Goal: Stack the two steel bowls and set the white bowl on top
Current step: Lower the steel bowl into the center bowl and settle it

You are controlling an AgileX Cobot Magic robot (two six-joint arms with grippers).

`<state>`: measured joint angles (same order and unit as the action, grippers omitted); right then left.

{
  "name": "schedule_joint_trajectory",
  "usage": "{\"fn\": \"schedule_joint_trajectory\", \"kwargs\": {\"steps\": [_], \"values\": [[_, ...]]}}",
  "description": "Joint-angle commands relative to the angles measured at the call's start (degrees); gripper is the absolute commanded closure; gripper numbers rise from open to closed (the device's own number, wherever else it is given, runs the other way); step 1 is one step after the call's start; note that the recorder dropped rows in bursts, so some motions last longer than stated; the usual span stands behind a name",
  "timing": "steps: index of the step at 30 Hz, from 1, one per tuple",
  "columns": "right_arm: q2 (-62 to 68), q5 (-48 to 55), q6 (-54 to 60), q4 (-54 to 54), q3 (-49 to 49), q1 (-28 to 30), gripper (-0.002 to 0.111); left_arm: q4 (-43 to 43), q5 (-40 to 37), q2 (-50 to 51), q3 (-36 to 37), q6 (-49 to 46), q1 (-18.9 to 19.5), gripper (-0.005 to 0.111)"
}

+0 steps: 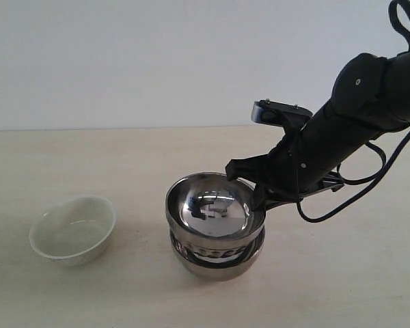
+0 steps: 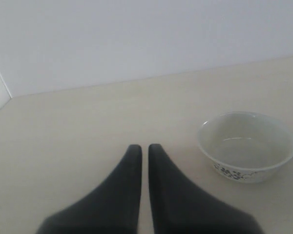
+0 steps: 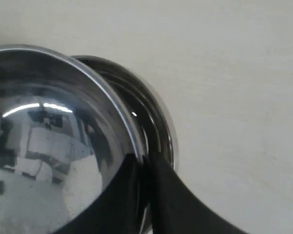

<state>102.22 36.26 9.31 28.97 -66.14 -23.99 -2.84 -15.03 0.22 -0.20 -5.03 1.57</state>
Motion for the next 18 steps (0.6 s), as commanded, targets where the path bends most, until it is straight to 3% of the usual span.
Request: {"fn": "schedule_joint_trajectory", "kwargs": {"steps": [1,6,8,13,18], "values": [[-0.3,-1.4,0.0,0.4,-0.3,0.0,0.108,0.5,0.5,-0.2,0.2,0.6,0.2,0.103],[0.8,-1.4,-0.3,0.3,-0.3,0.0,0.102,0.5,0.5,-0.2,0.2,0.6,0.2,0.103],[2.3,-1.6,-0.5,0.4,-0.3,0.0,0.088,0.5,0.5,-0.2,0.2,0.6,0.2,0.103],[2.2,-2.5,-0.5,0.6,-0.3,0.0,0.069,0.5,0.5,-0.2,0.2,0.6,0.2,0.103],[1.4,-2.7,0.0,0.2,-0.3,0.0,0.068,0.5,0.5,-0.2,0.2,0.6,0.2,0.103]]}}
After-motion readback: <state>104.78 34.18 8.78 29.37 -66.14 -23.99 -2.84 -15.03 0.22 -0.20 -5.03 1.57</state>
